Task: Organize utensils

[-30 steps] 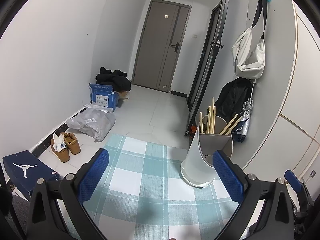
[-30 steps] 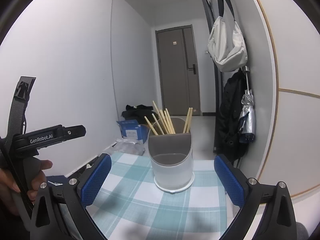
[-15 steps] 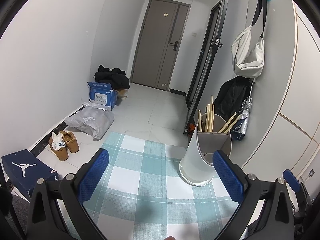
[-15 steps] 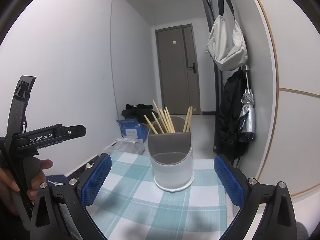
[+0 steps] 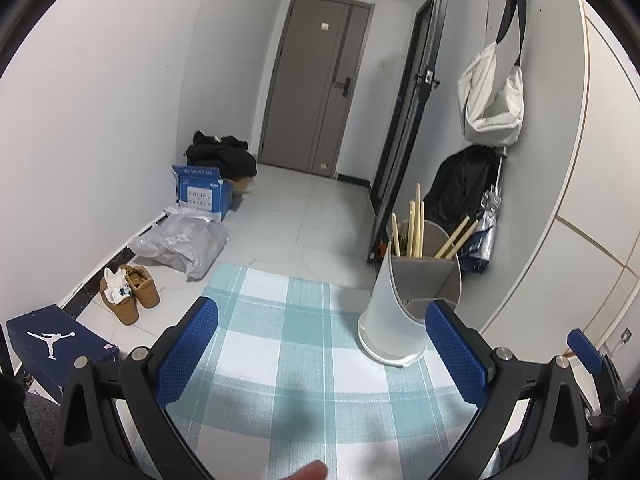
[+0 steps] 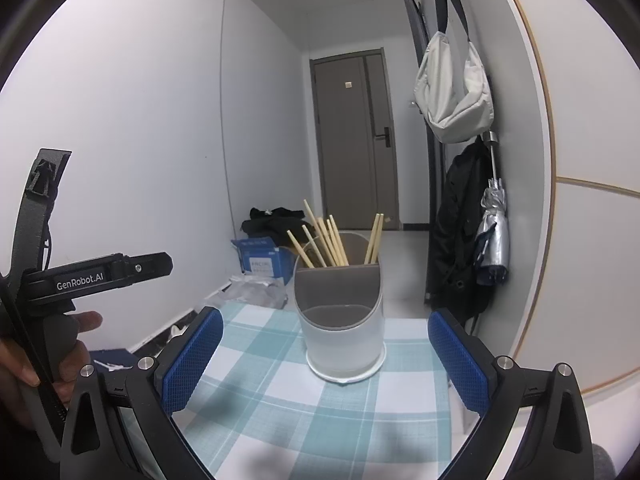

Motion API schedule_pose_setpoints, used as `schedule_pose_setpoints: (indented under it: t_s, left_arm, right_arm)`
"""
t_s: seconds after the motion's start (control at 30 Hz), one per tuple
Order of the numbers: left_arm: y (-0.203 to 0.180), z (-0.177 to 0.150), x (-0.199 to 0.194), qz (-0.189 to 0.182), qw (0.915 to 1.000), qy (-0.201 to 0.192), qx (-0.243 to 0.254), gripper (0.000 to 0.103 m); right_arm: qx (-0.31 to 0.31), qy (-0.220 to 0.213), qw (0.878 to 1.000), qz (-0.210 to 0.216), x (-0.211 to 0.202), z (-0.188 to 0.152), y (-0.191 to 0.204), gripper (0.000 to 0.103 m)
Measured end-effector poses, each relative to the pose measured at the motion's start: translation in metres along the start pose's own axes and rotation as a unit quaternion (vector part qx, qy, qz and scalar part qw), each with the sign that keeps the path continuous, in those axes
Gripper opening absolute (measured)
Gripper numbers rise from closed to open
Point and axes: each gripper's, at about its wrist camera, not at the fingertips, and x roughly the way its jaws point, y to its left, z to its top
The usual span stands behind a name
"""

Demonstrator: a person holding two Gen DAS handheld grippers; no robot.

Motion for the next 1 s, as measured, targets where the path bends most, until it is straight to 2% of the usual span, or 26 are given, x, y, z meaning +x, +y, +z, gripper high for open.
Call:
schedule_pose_setpoints:
  t_s: [0.57, 0.87, 1.0]
  left_arm:
    - [0.0005, -0.0025, 0.0014, 0.012, 0.9999, -0.004, -0.003, 0.102]
    - [0.004, -0.0031, 0.0057, 0.012, 0.9998, 0.007, -0.011, 0.102]
    - [0.005, -0.0044, 0.0057, 0.01, 0.9999, 0.008, -0.001, 0.102]
  right_arm:
    - [0.004, 0.001, 1.0, 0.0, 0.0002, 0.0009, -0.002, 0.103]
    - [0.005, 0.007, 1.0, 0.0, 0.0022, 0.0002, -0.0026, 0.103]
    - [0.006, 0.016, 1.0, -0.001, 0.0063, -0.0012, -0.0032, 0.103]
